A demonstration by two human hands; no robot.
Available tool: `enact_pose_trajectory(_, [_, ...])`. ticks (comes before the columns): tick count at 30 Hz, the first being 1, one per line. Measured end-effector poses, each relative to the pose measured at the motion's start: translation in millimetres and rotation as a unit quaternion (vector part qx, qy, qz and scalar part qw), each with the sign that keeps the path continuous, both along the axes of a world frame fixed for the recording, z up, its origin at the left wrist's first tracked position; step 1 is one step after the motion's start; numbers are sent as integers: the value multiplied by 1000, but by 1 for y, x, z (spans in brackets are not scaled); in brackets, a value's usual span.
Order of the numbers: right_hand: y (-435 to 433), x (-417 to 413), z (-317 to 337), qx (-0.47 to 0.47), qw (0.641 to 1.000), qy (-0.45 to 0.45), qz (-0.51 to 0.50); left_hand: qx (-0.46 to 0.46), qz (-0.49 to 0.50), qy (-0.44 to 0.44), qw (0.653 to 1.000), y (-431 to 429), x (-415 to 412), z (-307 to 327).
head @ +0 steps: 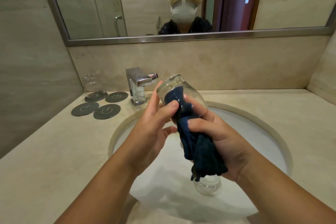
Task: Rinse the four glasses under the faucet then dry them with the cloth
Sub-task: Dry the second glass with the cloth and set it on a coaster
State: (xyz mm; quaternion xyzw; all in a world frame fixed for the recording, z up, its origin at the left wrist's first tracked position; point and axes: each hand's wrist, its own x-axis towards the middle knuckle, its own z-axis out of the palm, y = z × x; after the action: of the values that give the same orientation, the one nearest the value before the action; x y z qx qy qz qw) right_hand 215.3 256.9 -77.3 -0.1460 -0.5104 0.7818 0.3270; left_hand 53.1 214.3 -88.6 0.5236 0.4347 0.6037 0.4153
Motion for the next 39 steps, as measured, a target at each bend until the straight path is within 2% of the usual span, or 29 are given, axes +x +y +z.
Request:
enact_pose_trajectory(6, [-2,-5,-3,17,998,-43,-33,11,36,-2,999,1,3,-4])
enact_pose_trajectory(13, [-1,0,2,-61,997,29,31,5,-21,-24,999,-3,0,-2])
enact_pose_trajectory(17, [1,-1,0,-35,999,17,8,-1,-34,-34,999,-3,0,-1])
enact_pose_trajectory(24, [1,-7,-7,43,995,-66,-58,-4,53,11,999,2,4,-5])
enact_pose_trajectory(28, [0,-8,-6,25,996,-75,-50,-15,52,-9,998,2,1,-9])
enact_pose_trajectory(33, [-2,-4,3,-52,998,-14,-26,9,3,-27,1000,1,0,-5])
enact_pose_trajectory(36, [-3,-4,5,-37,998,-24,-46,13,-19,-26,999,3,-2,-8])
enact_pose_trajectory(39, [-2,-6,1,17,993,-67,-93,0,-6,-31,999,3,0,-8])
